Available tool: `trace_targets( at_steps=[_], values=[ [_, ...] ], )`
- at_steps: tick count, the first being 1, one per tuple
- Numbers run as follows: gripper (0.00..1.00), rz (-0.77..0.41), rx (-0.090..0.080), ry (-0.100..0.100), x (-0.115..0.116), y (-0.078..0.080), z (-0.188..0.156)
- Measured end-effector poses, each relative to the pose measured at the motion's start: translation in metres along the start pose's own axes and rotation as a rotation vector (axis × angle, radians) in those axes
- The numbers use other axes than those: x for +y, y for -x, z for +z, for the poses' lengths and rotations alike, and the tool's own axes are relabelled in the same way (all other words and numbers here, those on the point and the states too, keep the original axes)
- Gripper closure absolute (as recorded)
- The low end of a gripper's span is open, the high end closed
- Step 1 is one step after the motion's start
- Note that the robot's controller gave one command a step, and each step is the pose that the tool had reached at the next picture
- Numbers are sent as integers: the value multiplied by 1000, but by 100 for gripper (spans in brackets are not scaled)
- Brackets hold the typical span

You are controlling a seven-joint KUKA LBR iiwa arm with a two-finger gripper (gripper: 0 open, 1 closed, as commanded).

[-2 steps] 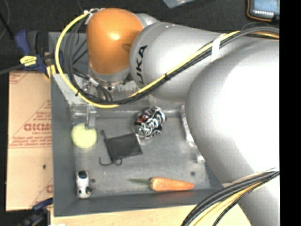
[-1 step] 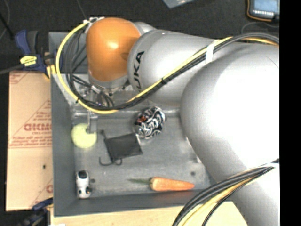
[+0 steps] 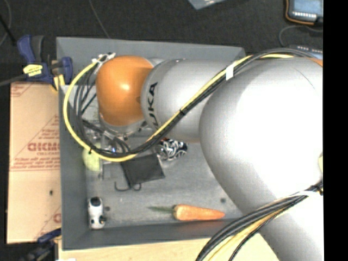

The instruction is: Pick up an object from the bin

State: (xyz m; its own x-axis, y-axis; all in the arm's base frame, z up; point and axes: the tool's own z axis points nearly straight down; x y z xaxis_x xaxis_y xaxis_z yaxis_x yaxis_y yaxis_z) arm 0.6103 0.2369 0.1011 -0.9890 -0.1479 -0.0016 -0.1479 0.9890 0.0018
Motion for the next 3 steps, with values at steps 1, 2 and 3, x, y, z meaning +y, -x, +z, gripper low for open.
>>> trace_targets(
  at_steps=[1, 2, 3],
  values=[
    [100, 12, -13, 3, -19, -8, 17],
    [100, 12, -13, 4, -19, -8, 18],
    [100, 16, -4, 2, -20, -8, -14]
  ],
)
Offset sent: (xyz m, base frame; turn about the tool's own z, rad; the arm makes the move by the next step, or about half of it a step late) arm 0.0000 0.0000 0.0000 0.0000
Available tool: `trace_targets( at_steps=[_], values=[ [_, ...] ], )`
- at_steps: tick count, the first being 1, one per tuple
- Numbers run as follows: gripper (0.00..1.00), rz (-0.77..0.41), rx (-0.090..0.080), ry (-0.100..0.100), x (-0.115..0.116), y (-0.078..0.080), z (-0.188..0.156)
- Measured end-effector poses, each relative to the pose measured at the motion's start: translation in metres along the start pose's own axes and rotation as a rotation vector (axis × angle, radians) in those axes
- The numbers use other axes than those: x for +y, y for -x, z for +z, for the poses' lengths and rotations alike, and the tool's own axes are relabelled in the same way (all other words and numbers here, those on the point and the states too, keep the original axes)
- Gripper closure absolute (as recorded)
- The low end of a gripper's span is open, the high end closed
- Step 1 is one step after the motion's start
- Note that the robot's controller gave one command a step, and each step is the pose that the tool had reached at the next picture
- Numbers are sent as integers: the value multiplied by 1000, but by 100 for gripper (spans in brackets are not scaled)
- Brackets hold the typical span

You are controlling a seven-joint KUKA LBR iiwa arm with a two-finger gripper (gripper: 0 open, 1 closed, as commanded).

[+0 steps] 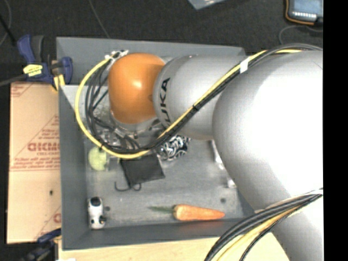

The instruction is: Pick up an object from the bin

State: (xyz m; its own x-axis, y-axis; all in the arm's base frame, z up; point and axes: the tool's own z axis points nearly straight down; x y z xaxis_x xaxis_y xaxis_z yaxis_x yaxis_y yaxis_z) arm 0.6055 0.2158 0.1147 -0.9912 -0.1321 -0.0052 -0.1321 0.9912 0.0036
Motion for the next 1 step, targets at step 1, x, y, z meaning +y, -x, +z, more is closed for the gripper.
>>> trace_targets(
  at_steps=[1],
  values=[
    [100, -33, -13, 3, -2, 11, -38]
  ],
)
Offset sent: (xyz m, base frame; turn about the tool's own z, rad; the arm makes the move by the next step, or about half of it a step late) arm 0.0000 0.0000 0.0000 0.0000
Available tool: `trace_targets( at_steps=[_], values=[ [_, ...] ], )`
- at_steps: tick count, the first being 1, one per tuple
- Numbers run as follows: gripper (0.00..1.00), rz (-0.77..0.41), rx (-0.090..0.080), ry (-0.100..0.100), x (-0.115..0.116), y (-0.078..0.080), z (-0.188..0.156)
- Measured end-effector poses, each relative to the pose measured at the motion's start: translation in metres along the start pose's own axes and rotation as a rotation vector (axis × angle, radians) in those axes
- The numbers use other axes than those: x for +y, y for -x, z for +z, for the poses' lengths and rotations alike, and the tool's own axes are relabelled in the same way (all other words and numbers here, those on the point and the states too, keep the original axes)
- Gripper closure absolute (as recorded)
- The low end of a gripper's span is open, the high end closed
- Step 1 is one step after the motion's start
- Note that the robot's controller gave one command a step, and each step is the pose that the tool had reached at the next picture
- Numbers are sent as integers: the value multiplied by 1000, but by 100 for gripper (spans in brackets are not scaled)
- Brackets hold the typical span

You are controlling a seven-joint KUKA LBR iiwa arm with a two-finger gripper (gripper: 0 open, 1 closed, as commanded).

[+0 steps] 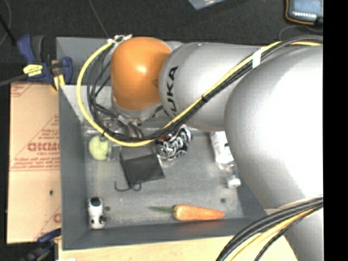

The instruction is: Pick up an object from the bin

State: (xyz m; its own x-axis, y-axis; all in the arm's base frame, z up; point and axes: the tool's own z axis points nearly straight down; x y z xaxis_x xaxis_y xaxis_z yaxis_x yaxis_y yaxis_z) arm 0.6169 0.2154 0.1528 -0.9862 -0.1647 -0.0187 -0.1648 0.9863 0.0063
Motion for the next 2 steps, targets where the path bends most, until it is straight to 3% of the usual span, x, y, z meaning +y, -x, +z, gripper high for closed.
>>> trace_targets(
  at_steps=[2],
  values=[
    [100, 1, 0, 0, 0, 0, 0]
  ],
)
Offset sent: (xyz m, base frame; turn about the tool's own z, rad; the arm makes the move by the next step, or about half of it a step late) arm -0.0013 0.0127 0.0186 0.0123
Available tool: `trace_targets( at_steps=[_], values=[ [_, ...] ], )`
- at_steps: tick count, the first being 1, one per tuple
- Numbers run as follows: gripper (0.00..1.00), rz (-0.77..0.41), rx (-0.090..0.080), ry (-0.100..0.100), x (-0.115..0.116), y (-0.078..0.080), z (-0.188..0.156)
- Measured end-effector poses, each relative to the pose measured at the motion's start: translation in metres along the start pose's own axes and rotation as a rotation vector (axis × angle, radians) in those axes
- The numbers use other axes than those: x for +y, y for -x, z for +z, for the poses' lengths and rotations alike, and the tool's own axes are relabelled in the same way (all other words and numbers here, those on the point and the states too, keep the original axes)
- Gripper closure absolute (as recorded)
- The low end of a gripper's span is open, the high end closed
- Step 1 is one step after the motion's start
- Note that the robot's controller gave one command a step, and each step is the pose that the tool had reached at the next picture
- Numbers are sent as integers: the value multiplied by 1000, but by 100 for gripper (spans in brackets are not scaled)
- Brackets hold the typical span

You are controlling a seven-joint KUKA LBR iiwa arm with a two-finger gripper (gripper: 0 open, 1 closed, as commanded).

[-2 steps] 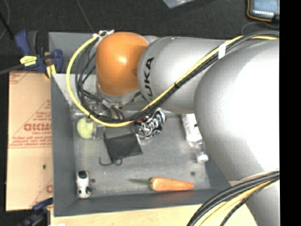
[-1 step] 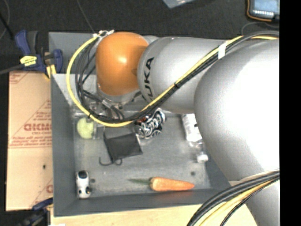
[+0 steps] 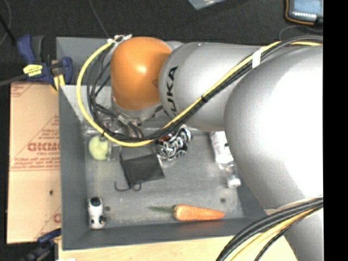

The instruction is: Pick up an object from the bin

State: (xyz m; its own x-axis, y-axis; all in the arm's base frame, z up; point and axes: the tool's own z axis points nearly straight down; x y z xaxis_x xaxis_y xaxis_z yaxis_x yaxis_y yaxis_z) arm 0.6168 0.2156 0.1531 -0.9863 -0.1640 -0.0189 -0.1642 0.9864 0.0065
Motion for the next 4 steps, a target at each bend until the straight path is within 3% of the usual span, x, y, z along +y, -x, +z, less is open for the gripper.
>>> trace_targets(
  at_steps=[2, 3, 4],
  values=[
    [100, -224, -2, -1, -5, -6, 23],
    [100, -72, 6, 0, -6, -7, -8],
    [100, -146, -8, -1, 6, -4, -51]
  ],
)
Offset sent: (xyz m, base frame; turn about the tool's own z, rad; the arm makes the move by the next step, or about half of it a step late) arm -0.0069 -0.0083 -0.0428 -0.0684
